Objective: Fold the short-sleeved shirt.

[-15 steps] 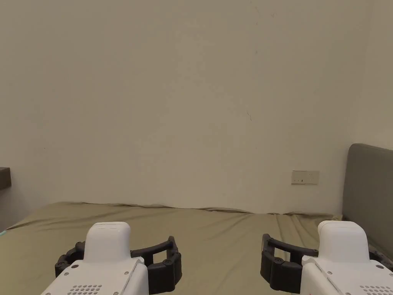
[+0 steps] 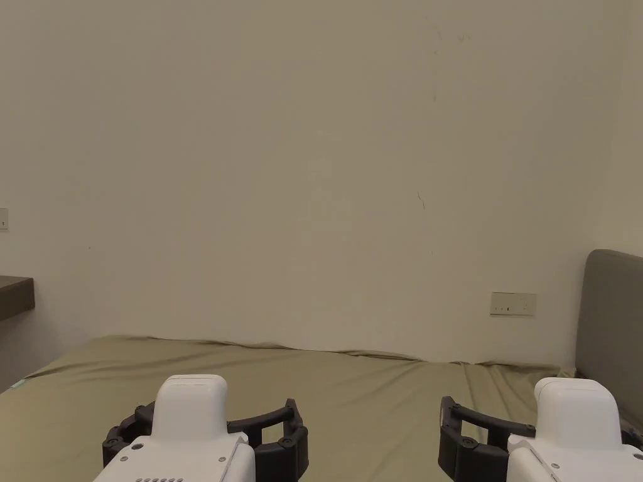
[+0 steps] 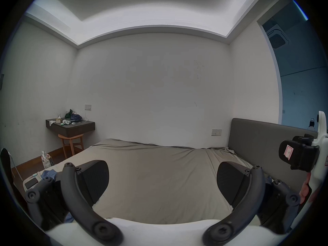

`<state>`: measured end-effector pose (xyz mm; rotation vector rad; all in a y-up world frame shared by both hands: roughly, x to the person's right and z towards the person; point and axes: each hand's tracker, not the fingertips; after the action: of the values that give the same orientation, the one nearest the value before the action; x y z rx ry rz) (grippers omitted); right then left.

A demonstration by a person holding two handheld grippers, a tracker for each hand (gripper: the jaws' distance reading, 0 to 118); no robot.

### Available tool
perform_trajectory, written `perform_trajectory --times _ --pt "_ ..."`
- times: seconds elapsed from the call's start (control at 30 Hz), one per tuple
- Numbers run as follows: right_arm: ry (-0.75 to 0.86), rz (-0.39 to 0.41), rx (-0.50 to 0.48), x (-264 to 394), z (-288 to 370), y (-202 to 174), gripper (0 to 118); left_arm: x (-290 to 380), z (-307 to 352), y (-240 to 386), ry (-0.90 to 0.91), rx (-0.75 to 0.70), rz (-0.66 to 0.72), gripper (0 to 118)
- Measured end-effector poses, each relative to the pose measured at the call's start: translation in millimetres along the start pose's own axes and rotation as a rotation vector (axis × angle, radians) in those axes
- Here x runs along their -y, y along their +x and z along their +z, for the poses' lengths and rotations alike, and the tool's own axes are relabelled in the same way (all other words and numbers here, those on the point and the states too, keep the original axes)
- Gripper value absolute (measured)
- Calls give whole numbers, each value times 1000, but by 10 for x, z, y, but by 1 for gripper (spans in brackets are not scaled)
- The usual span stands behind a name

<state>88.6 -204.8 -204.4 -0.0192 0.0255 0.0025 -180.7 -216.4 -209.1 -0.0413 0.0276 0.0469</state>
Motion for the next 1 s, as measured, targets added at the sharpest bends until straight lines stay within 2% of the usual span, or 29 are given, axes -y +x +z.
perform_trajectory --times 1.0 --pt "13 10 -7 -46 43 -31 118 -28 32 -70 0 10 25 118"
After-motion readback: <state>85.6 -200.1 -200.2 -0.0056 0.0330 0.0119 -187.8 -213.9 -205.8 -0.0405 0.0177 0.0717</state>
